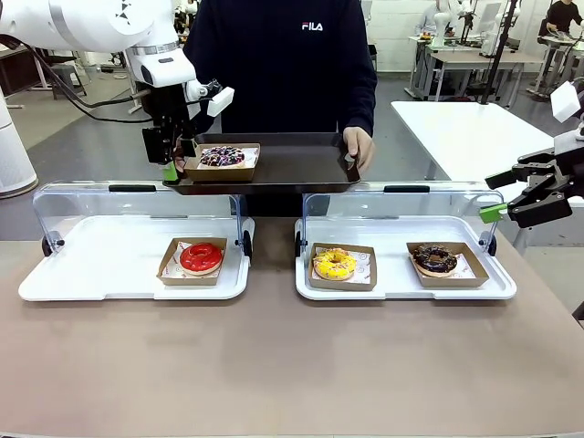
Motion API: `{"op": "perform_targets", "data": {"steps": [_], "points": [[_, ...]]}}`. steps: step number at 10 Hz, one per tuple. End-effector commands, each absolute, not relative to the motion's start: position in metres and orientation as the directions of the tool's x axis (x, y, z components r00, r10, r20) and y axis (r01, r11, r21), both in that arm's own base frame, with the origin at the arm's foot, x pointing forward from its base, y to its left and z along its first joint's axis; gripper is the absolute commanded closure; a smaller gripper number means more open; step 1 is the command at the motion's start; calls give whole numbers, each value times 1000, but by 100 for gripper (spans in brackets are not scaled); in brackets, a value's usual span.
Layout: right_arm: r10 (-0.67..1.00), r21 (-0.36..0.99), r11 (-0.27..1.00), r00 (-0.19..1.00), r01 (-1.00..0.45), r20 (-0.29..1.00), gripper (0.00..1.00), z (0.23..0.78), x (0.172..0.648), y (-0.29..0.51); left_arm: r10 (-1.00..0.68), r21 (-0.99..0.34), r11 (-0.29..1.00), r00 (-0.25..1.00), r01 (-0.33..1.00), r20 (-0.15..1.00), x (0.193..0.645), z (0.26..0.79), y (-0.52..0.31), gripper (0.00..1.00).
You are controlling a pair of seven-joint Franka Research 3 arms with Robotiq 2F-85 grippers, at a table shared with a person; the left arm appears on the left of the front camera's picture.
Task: Provide the desired donut to the person.
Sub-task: Pick up and lift the Paper togo box containing the Donut pointed at by the person.
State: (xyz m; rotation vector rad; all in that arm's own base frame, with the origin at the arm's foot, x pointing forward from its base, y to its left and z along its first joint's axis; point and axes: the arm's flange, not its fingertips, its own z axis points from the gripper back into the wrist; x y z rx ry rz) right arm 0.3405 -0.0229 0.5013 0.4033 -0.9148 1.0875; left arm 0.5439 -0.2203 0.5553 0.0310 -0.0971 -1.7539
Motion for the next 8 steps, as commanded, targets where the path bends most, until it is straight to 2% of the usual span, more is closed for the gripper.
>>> {"op": "perform_targets", "data": {"steps": [1, 6, 8], "points": [[558, -143, 431, 139, -891, 818, 0, 499, 345, -22, -982, 100, -181, -185, 978, 32, 546, 556, -220, 0], [558, -143, 431, 139, -891, 818, 0, 499, 345, -22, -982, 83, -181, -185, 980, 33, 544, 555, -220, 0], [558, -143, 431, 139, -891, 818, 0, 499, 345, -22, -977, 24, -103, -106, 994, 188, 534, 570, -176, 0]]}}
